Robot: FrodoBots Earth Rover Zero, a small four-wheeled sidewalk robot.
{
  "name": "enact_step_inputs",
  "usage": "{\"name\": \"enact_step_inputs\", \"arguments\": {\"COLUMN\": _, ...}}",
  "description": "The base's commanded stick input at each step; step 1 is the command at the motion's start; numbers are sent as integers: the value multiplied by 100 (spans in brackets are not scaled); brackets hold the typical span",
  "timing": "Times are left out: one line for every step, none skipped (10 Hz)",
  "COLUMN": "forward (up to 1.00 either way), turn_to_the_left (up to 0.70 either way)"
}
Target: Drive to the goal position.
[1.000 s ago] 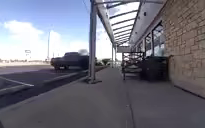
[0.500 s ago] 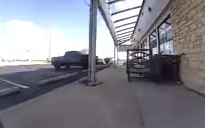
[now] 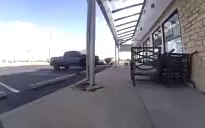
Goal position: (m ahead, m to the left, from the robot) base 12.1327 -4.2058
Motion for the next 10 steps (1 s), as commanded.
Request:
{"name": "enact_step_inputs", "arguments": {"forward": 85, "turn_to_the_left": 0}}
{"name": "enact_step_inputs", "arguments": {"forward": 85, "turn_to_the_left": 0}}
{"name": "enact_step_inputs", "arguments": {"forward": 85, "turn_to_the_left": 0}}
{"name": "enact_step_inputs", "arguments": {"forward": 85, "turn_to_the_left": 0}}
{"name": "enact_step_inputs", "arguments": {"forward": 85, "turn_to_the_left": 0}}
{"name": "enact_step_inputs", "arguments": {"forward": 85, "turn_to_the_left": 0}}
{"name": "enact_step_inputs", "arguments": {"forward": 85, "turn_to_the_left": 0}}
{"name": "enact_step_inputs", "arguments": {"forward": 85, "turn_to_the_left": 0}}
{"name": "enact_step_inputs", "arguments": {"forward": 85, "turn_to_the_left": 0}}
{"name": "enact_step_inputs", "arguments": {"forward": 85, "turn_to_the_left": 0}}
